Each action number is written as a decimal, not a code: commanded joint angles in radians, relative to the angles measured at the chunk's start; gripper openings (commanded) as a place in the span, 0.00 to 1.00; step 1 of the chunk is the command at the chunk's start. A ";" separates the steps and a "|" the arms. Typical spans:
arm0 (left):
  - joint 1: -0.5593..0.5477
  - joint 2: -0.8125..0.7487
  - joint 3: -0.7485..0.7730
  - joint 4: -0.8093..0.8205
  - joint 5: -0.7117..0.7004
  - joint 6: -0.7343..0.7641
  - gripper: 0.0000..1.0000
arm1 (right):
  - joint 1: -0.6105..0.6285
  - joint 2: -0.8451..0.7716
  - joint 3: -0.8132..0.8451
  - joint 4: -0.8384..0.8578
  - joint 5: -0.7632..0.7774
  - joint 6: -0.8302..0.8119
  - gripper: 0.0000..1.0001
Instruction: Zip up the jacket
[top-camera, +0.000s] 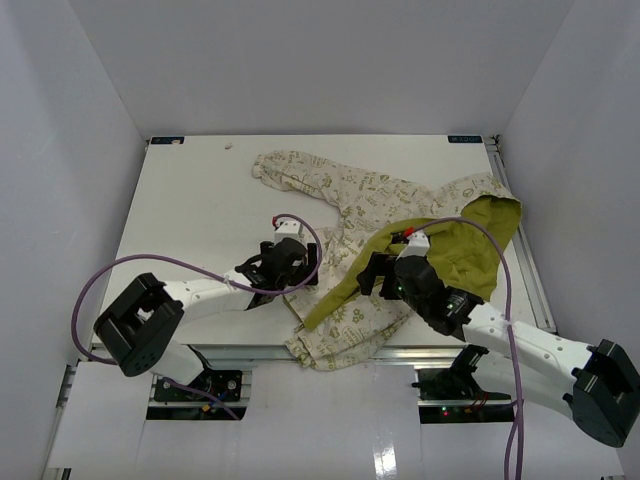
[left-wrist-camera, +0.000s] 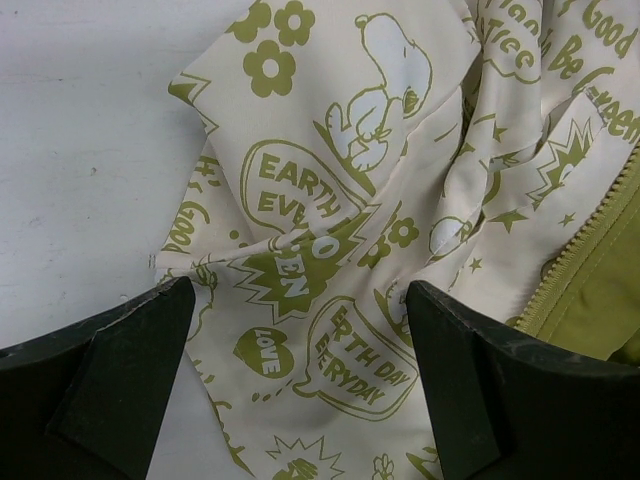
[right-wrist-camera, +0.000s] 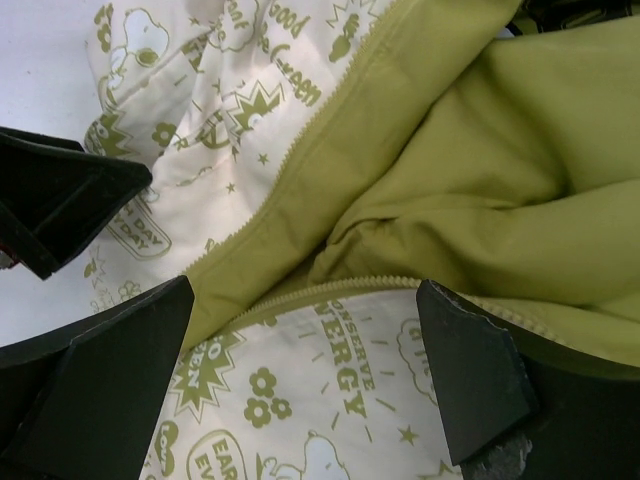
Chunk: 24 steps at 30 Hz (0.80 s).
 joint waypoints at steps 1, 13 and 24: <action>0.001 0.014 -0.002 0.019 -0.029 -0.046 0.98 | 0.010 -0.071 -0.040 -0.057 -0.068 0.022 1.00; 0.007 -0.023 -0.087 0.127 -0.126 -0.115 0.17 | 0.030 -0.091 -0.196 -0.109 -0.029 0.186 0.97; 0.010 -0.416 -0.316 0.150 -0.174 -0.252 0.00 | -0.073 0.389 0.127 0.089 0.014 -0.060 0.92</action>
